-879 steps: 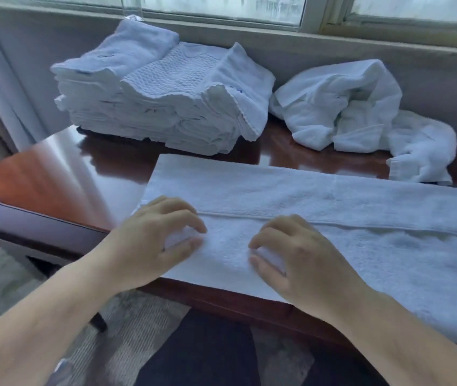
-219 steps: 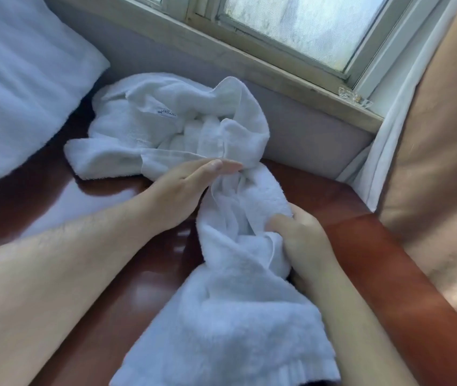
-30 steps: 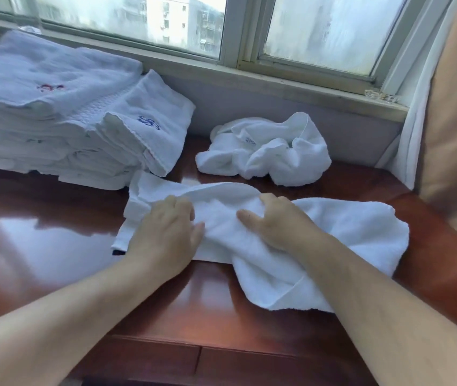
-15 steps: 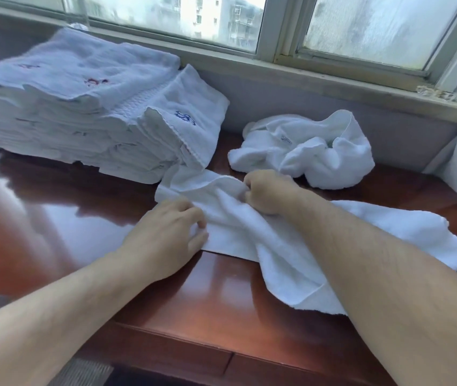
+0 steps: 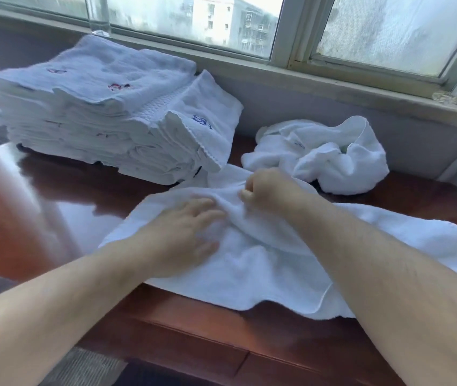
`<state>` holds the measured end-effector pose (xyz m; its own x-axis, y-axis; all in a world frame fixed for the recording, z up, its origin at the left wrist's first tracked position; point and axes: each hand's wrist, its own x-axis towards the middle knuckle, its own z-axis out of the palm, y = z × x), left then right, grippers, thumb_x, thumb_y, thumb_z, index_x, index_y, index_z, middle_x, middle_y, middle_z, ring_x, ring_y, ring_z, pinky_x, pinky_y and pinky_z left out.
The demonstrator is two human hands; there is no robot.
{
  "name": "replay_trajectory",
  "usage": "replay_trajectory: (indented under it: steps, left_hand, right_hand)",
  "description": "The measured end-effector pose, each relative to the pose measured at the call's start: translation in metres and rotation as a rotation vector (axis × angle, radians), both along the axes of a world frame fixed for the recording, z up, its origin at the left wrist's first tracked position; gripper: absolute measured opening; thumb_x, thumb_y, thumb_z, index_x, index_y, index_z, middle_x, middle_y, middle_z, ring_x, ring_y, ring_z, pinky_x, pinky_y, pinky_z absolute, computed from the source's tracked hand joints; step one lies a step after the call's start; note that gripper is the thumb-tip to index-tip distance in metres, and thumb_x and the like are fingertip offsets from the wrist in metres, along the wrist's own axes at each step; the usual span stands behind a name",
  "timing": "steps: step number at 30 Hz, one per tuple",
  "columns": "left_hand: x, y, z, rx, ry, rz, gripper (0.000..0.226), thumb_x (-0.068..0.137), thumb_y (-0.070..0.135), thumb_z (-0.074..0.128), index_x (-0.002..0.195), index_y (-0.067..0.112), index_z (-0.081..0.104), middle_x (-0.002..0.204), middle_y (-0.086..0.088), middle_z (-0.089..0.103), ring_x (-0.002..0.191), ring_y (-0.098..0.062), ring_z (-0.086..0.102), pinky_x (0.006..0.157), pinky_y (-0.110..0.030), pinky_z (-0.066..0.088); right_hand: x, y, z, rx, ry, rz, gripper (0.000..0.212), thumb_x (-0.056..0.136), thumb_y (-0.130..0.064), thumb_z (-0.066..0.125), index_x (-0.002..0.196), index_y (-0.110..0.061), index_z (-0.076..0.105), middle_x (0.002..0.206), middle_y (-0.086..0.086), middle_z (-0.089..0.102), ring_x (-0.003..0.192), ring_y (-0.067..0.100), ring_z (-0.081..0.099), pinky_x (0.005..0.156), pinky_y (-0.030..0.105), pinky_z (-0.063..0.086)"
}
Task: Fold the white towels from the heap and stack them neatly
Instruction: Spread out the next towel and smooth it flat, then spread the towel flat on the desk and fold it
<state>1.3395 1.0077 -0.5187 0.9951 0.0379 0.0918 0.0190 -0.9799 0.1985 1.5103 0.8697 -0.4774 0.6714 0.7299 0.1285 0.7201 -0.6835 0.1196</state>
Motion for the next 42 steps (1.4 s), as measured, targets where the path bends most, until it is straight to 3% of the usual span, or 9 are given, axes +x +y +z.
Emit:
replay_trajectory:
  steps: [3,6,11,17,22,26,30,34,42]
  left_hand:
    - [-0.007,0.004,-0.002,0.059,0.016,-0.058,0.054,0.092,0.064,0.039,0.144,0.049,0.034,0.143,0.021,0.038,0.131,-0.009,0.036,0.108,-0.032,0.034]
    - [-0.015,0.008,0.009,-0.120,0.056,0.055,0.042,0.086,0.070,0.025,0.119,0.052,0.044,0.101,0.021,0.055,0.099,-0.008,0.052,0.084,-0.031,0.044]
    - [-0.004,0.011,0.019,0.054,0.094,0.124,0.024,0.089,0.056,0.052,0.111,0.048,0.054,0.091,0.016,0.052,0.091,-0.007,0.051,0.080,-0.030,0.047]
    - [0.001,0.023,0.000,-0.011,0.219,0.149,0.051,0.090,0.064,0.047,0.134,0.043,0.034,0.158,0.012,0.020,0.147,-0.011,0.017,0.117,-0.035,0.024]
    - [0.024,0.027,0.009,0.024,0.354,0.329,0.073,0.097,0.059,0.037,0.159,0.029,0.011,0.168,-0.002,0.002,0.154,-0.021,0.002,0.124,-0.039,0.009]
    - [0.053,-0.010,0.027,0.136,0.132,0.245,0.040,0.094,0.022,0.047,0.134,0.017,0.049,0.139,-0.008,0.048,0.129,-0.029,0.041,0.102,-0.038,0.040]
    - [0.073,-0.086,0.034,-0.140,-0.279,-0.123,0.032,0.097,0.021,0.046,0.119,0.037,0.063,0.127,0.011,0.058,0.117,-0.016,0.052,0.086,-0.031,0.043]
    - [0.099,-0.163,0.028,-0.305,0.003,-0.382,0.037,0.098,0.049,0.047,0.135,0.045,0.051,0.142,0.019,0.047,0.129,-0.008,0.045,0.103,-0.034,0.041]
    - [0.140,-0.222,0.030,0.144,0.293,-0.303,0.066,0.090,0.062,0.042,0.150,0.035,0.037,0.160,0.009,0.031,0.146,-0.026,0.026,0.115,-0.052,0.023]
  right_hand:
    - [0.002,-0.009,-0.015,-0.034,0.159,-0.066,0.042,0.090,-0.052,0.027,0.109,-0.036,0.061,0.114,-0.007,0.063,0.103,0.016,0.053,0.092,0.036,0.043]
    - [0.006,-0.005,-0.018,-0.079,0.351,-0.136,0.049,0.102,-0.029,0.044,0.151,-0.024,0.039,0.154,0.006,0.042,0.140,0.029,0.040,0.117,0.043,0.029]
    - [0.007,0.004,-0.006,0.066,0.382,-0.106,0.081,0.094,-0.007,0.039,0.161,-0.032,0.000,0.167,-0.009,0.010,0.151,0.023,0.021,0.121,0.041,0.023]
    - [0.023,-0.010,-0.012,0.139,0.359,-0.074,0.064,0.096,-0.019,0.046,0.156,-0.033,0.028,0.162,-0.013,0.028,0.146,0.010,0.030,0.111,0.025,0.024]
    - [0.029,-0.051,0.006,0.304,0.290,-0.102,0.026,0.092,-0.030,0.055,0.110,-0.020,0.072,0.114,0.001,0.073,0.101,0.020,0.065,0.086,0.034,0.053]
    - [0.028,-0.118,0.019,0.404,0.226,-0.175,0.016,0.091,-0.031,0.057,0.089,-0.027,0.072,0.084,-0.017,0.069,0.078,0.007,0.061,0.061,0.019,0.047]
    - [0.019,-0.209,-0.001,0.588,-0.017,-0.415,0.027,0.090,-0.032,0.054,0.067,-0.020,0.060,0.065,-0.009,0.060,0.068,0.017,0.055,0.058,0.029,0.037]
    - [-0.006,-0.277,-0.034,0.485,0.148,-0.455,0.042,0.094,-0.034,0.051,0.059,-0.011,0.043,0.056,-0.001,0.049,0.062,0.020,0.052,0.056,0.034,0.037]
    - [-0.039,-0.328,-0.027,0.313,0.110,-0.343,0.042,0.085,-0.055,0.045,0.061,-0.023,0.057,0.068,-0.004,0.054,0.073,0.009,0.053,0.068,0.031,0.042]
